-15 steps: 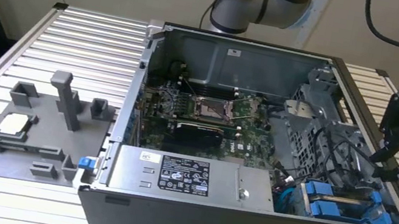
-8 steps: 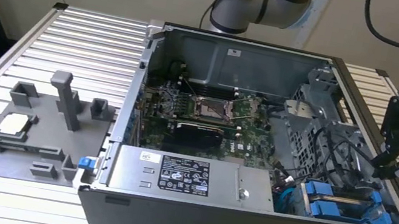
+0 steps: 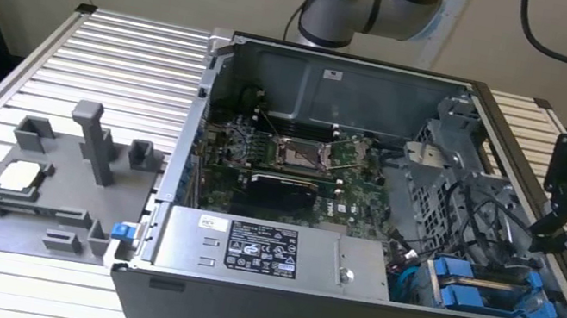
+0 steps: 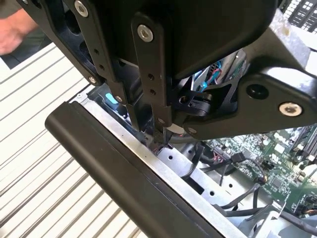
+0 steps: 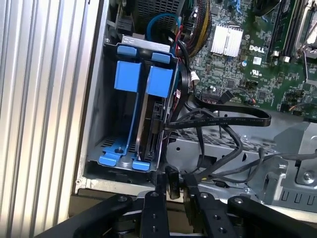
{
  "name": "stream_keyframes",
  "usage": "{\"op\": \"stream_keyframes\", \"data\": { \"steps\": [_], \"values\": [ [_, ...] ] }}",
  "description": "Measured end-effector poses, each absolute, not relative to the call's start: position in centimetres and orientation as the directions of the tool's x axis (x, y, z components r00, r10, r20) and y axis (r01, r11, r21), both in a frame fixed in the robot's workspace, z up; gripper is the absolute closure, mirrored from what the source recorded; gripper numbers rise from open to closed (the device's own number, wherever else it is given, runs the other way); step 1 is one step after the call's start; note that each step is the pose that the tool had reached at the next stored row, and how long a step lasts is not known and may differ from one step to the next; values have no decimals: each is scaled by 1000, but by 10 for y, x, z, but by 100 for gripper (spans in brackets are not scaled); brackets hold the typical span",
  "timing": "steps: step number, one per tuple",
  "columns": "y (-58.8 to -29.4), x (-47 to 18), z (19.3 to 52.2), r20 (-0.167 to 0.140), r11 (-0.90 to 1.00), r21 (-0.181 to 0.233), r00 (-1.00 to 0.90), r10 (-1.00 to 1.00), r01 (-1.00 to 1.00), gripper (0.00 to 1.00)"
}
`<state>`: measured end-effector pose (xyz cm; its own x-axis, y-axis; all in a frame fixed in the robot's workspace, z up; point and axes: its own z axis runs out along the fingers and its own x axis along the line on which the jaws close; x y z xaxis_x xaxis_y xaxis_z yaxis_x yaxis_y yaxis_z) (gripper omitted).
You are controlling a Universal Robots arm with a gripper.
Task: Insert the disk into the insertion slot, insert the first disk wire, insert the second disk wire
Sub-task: 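Insert the second disk wire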
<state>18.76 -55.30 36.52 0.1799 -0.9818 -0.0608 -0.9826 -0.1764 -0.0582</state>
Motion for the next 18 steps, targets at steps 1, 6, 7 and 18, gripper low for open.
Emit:
{"op": "stream_keyframes", "data": {
  "steps": [1,6,7,18],
  "values": [
    [-553,188,365,-59,-177,-58,180,-982,-983,71],
    [-553,187,364,-50,-177,-56,180,-982,-983,71],
    [-552,187,364,-49,-177,-55,180,-983,-983,71],
    [-562,186,364,-50,-171,-55,174,-983,-984,81]
  ]
}}
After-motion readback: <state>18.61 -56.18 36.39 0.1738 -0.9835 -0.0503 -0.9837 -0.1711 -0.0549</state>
